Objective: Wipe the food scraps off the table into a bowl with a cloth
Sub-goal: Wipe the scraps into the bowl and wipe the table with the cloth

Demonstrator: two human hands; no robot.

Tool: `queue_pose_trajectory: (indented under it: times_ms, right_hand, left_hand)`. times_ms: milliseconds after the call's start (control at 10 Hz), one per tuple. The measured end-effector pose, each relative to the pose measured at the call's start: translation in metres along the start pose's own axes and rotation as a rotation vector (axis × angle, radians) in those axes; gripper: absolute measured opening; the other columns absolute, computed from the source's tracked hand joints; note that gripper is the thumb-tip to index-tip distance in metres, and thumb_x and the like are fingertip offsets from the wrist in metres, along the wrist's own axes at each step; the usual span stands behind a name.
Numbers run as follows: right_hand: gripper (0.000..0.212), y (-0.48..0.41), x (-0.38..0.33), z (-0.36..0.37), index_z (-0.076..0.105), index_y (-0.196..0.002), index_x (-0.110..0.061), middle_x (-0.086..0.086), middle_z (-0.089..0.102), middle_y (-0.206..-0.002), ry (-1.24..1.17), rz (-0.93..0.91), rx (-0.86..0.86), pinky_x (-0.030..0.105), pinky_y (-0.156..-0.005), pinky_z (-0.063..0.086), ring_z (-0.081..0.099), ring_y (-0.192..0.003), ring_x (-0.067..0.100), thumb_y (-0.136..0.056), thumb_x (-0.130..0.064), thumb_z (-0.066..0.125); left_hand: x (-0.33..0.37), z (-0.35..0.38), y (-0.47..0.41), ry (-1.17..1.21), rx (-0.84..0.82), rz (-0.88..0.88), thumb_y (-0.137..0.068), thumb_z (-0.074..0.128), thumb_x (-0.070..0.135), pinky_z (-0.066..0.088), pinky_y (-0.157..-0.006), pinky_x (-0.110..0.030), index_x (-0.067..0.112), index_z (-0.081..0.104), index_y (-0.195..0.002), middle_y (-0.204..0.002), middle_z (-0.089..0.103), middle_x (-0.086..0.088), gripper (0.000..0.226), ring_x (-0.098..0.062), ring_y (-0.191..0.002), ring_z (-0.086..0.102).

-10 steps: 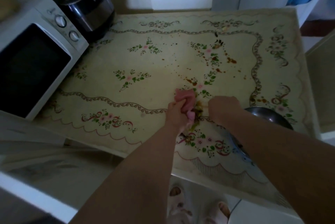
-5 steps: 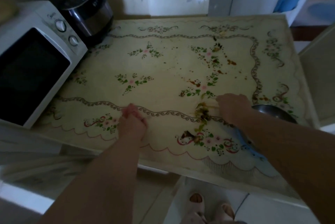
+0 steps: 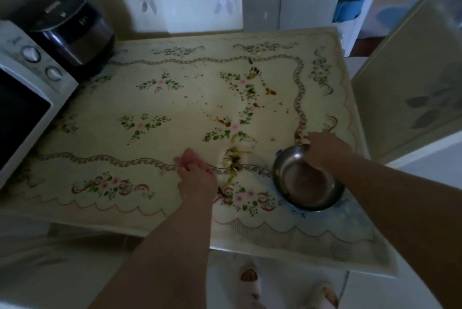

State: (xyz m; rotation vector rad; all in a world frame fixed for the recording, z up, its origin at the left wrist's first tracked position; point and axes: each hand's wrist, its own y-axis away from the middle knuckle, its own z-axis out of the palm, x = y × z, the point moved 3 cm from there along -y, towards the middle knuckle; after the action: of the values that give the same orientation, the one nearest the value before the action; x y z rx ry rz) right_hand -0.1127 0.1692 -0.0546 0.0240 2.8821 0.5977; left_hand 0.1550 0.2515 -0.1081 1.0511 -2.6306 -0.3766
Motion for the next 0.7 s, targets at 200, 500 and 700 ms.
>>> queue_pose_trajectory:
  times_ms: [200, 500, 700]
  right_hand:
    - [0.027, -0.005, 0.035, 0.002, 0.061, -0.115, -0.003, 0.016, 0.063, -0.118, -0.049, -0.063, -0.077, 0.028, -0.074, 0.040, 0.060, -0.109, 0.030, -0.094, -0.014, 0.048]
    - [0.029, -0.004, 0.083, -0.009, 0.055, -0.118, 0.006, 0.022, 0.063, -0.109, -0.267, 0.071, -0.098, 0.039, -0.085, 0.052, 0.063, -0.102, 0.037, -0.094, -0.009, 0.047]
    - [0.025, -0.001, 0.059, -0.010, 0.058, -0.111, 0.009, 0.022, 0.062, -0.091, -0.353, 0.053, -0.146, 0.044, -0.078, 0.056, 0.065, -0.088, 0.038, -0.094, -0.005, 0.045]
  left_hand:
    - [0.054, 0.016, 0.037, 0.010, -0.050, -0.051, -0.099, 0.042, 0.038, 0.043, -0.100, -0.042, 0.002, 0.021, -0.149, -0.159, 0.007, -0.014, 0.065, -0.036, -0.127, 0.047]
    - [0.106, 0.036, 0.073, 0.352, -0.189, 0.043, -0.088, 0.057, 0.016, 0.051, -0.095, -0.044, 0.010, 0.062, -0.113, -0.131, 0.051, -0.015, 0.026, -0.038, -0.112, 0.057]
    - [0.073, 0.009, 0.021, 0.928, -0.062, -0.093, -0.085, 0.041, 0.026, 0.056, -0.051, -0.037, 0.030, 0.070, -0.102, -0.077, 0.072, -0.006, 0.034, -0.023, -0.054, 0.064]
